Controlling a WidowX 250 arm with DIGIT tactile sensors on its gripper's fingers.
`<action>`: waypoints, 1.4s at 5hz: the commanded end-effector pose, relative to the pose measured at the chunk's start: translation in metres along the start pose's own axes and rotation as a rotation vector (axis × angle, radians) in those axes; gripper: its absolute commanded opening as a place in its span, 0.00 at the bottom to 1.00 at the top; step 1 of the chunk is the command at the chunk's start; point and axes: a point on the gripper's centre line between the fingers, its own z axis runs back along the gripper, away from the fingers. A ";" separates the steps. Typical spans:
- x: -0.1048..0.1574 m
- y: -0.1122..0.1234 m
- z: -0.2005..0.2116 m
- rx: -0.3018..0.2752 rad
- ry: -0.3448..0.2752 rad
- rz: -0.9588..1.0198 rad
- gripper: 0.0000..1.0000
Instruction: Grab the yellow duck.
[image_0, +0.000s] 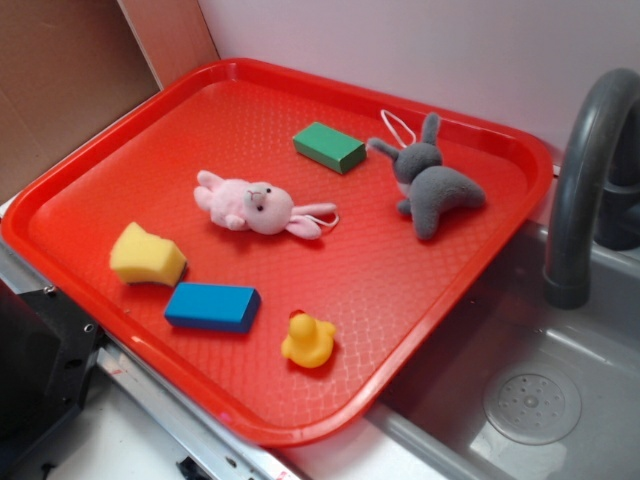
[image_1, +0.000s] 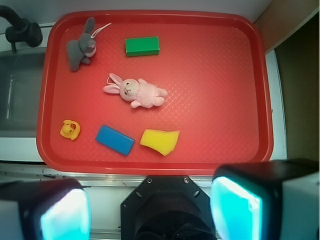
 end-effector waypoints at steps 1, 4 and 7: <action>0.000 0.000 0.000 0.000 0.000 0.000 1.00; 0.054 -0.087 -0.029 0.110 -0.018 -0.766 1.00; 0.048 -0.147 -0.113 0.061 0.099 -1.453 1.00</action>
